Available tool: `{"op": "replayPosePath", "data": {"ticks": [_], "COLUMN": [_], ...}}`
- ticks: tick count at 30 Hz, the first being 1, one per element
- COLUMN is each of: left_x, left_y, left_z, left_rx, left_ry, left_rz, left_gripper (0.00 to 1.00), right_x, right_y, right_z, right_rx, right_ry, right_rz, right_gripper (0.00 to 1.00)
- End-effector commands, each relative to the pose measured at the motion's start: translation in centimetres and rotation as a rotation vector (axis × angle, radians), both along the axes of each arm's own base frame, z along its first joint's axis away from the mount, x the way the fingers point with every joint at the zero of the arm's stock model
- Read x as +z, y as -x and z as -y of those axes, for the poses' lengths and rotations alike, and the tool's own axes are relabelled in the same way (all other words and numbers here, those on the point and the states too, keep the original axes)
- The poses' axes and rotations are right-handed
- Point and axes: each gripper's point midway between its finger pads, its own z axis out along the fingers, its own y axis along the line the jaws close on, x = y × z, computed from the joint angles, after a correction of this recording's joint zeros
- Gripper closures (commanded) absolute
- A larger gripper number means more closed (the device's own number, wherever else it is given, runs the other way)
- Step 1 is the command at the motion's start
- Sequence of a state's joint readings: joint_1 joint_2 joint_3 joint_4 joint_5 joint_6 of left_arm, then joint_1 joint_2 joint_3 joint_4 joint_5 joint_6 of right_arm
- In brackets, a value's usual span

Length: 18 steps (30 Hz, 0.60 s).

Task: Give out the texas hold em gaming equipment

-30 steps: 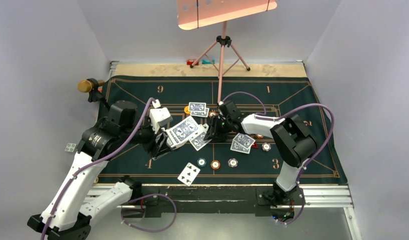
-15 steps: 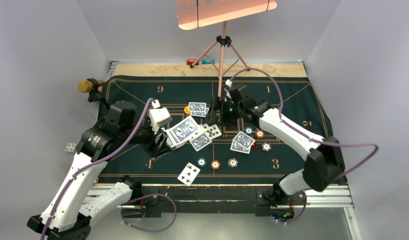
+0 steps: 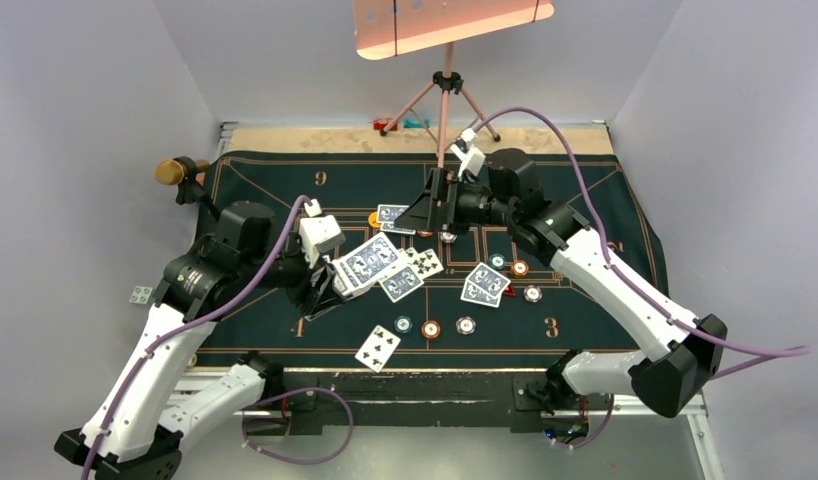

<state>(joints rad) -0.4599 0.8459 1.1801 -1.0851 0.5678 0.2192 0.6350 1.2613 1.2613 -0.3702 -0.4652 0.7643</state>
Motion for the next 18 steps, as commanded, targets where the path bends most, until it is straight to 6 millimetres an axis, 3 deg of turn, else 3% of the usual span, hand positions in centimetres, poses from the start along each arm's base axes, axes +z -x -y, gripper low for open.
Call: {"op": "replayPosePath", "data": {"ticks": [1, 13, 18], "left_x": [1.7, 2.0, 2.1], "left_y": [-0.4, -0.6, -0.7], "left_z": [0.7, 0.8, 0.8], "left_rx": [-0.010, -0.011, -0.010], "left_ry": [0.050, 0.052, 0.051], "left_rz": [0.036, 0.038, 0.043], "left_gripper": [1.00, 1.00, 1.00], "right_x": [0.8, -2.2, -2.9], "right_y": [2.2, 4.0, 4.0], "right_z": [-3.0, -6.1, -6.4], "right_rx": [0.131, 0.235, 0.236], "right_ry": [-0.028, 0.022, 0.020], "right_rz": [0.030, -0.021, -0.032], "right_gripper": [0.06, 0.03, 0.02]}}
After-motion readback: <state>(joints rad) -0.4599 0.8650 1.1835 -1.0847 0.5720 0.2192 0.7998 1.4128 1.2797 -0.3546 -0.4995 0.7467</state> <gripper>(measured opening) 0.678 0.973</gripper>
